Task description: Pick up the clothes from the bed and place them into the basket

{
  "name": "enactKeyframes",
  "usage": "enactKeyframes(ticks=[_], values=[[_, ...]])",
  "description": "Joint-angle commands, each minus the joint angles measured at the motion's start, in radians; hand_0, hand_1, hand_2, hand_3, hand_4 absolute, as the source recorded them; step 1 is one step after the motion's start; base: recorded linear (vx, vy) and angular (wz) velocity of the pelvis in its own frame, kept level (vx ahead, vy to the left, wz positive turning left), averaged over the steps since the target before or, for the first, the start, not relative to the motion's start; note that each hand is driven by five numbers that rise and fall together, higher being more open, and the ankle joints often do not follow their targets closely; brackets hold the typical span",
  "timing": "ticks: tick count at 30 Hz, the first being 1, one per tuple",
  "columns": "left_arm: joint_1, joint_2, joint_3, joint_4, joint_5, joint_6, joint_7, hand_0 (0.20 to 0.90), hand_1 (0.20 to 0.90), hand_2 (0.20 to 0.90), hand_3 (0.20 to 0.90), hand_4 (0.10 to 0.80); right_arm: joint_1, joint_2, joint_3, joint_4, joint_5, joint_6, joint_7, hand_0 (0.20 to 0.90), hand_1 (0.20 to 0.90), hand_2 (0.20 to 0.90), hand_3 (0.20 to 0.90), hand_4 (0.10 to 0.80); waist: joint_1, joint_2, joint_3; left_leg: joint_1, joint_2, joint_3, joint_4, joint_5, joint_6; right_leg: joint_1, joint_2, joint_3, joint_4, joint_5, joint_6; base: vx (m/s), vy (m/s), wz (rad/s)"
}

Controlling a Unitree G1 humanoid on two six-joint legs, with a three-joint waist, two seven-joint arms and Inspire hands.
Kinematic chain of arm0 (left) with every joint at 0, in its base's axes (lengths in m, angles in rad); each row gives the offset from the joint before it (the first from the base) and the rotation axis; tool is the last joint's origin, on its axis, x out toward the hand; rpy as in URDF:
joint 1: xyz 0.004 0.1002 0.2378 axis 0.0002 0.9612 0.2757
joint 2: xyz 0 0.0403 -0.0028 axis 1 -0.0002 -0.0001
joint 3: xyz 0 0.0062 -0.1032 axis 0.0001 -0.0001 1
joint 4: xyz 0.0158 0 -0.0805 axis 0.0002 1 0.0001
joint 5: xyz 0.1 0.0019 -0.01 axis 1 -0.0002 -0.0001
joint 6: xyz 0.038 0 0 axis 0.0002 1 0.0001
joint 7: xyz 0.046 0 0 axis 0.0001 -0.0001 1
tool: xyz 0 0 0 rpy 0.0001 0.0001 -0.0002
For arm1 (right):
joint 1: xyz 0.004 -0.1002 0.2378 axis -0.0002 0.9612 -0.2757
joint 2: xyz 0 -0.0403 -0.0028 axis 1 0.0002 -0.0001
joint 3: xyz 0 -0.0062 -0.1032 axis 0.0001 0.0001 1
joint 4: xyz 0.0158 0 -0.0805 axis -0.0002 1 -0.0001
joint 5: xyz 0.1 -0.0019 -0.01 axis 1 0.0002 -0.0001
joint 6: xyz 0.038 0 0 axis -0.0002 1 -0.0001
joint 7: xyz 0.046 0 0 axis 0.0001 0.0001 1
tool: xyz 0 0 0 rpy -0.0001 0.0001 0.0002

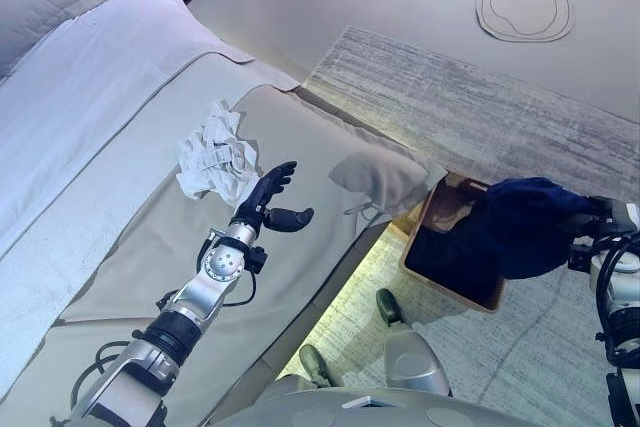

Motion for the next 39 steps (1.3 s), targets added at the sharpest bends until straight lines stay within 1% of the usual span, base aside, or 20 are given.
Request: enactKeyframes(ticks=[1, 8, 13, 17, 26, 29, 33, 36, 39], values=[[-0.052, 0.022, 0.002, -0.025, 0.027, -0.076, 0.029, 0.9, 0.9, 0.9, 0.9, 0.8, -0.095, -0.039, 0.014, -0.019, -0.055, -0.104, -0.055, 0.9, 0.9, 0.9, 0.9, 0.8, -0.003, -0.057, -0.067, -0.012, -0.01, -0.055, 0.096, -0.112, -0.008, 0.018, -0.018, -0.078, 0.012, -0.024, 0.006, 0.0, 0.0, 0.0], [-0.055, 0.028, 0.003, -0.029, 0.025, -0.069, 0.023, 0.9, 0.9, 0.9, 0.9, 0.8, -0.085, -0.034, 0.01, -0.017, -0.055, -0.112, -0.045, 0.9, 0.9, 0.9, 0.9, 0.8, 0.003, -0.065, -0.077, -0.01, -0.008, -0.058, 0.09, -0.108, -0.009, 0.023, -0.016, -0.088, 0.01, -0.023, 0.007, 0.0, 0.0, 0.0], [-0.048, 0.029, 0.004, -0.029, 0.024, -0.07, 0.026, 0.9, 0.9, 0.9, 0.9, 0.8, -0.067, -0.022, 0.01, -0.011, -0.069, -0.106, -0.053, 0.9, 0.9, 0.9, 0.9, 0.8, 0.008, -0.074, -0.084, -0.004, -0.01, -0.061, 0.084, -0.106, -0.005, 0.029, -0.012, -0.091, 0.009, -0.023, 0.005, 0.0, 0.0, 0.0], [-0.043, 0.03, 0.002, -0.024, 0.026, -0.069, 0.029, 0.9, 0.9, 0.9, 0.9, 0.8, -0.062, -0.018, 0.011, 0.014, -0.068, -0.117, -0.046, 0.9, 0.9, 0.9, 0.9, 0.8, 0.014, -0.081, -0.093, -0.001, -0.009, -0.063, 0.081, -0.102, -0.003, 0.036, -0.009, -0.092, 0.007, -0.022, 0.005, 0.001, -0.001, 0.01], [-0.032, 0.025, 0.013, -0.017, 0.029, -0.074, 0.035, 0.9, 0.9, 0.9, 0.9, 0.8, -0.063, -0.016, 0.016, -0.026, -0.053, -0.125, -0.026, 0.9, 0.9, 0.9, 0.9, 0.8, 0.026, -0.097, -0.101, 0.006, -0.01, -0.072, 0.073, -0.093, -0.003, 0.051, -0.006, -0.106, 0.01, -0.023, 0.001, -0.001, 0.005, 0.01], [-0.024, 0.02, 0.02, -0.015, 0.031, -0.077, 0.045, 0.9, 0.9, 0.9, 0.9, 0.8, -0.063, -0.013, 0.025, -0.052, -0.057, -0.148, -0.014, 0.9, 0.9, 0.9, 0.9, 0.8, 0.037, -0.102, -0.104, 0.006, -0.013, -0.081, 0.066, -0.084, -0.002, 0.062, -0.007, -0.115, 0.011, -0.027, -0.001, -0.002, 0.02, 0.11], [-0.016, 0.015, 0.038, -0.023, 0.036, -0.074, 0.062, 0.9, 0.9, 0.9, 0.9, 0.8, -0.063, 0.001, 0.021, -0.109, -0.047, -0.161, -0.038, 0.9, 0.9, 0.9, 0.9, 0.8, 0.059, -0.111, -0.099, 0.002, -0.018, -0.101, 0.061, -0.074, -0.005, 0.073, -0.015, -0.146, 0.015, -0.032, -0.004, -0.024, 0.012, 0.11], [-0.017, 0.014, 0.05, -0.024, 0.038, -0.074, 0.069, 0.9, 0.9, 0.9, 0.9, 0.8, -0.077, 0.009, 0.023, -0.135, -0.048, -0.155, -0.056, 0.9, 0.9, 0.9, 0.9, 0.8, 0.08, -0.114, -0.096, -0.003, -0.025, -0.121, 0.053, -0.066, -0.007, 0.077, -0.021, -0.167, 0.016, -0.035, -0.004, -0.048, 0.006, 0.23], [-0.003, 0.017, 0.073, -0.025, 0.029, -0.069, 0.088, 0.9, 0.9, 0.9, 0.9, 0.8, -0.101, 0.024, 0.044, -0.153, -0.057, -0.154, -0.067, 0.9, 0.9, 0.9, 0.9, 0.8, 0.114, -0.12, -0.096, -0.009, -0.031, -0.154, 0.04, -0.055, -0.008, 0.085, -0.034, -0.197, 0.014, -0.039, -0.006, -0.022, -0.007, 0.25]])
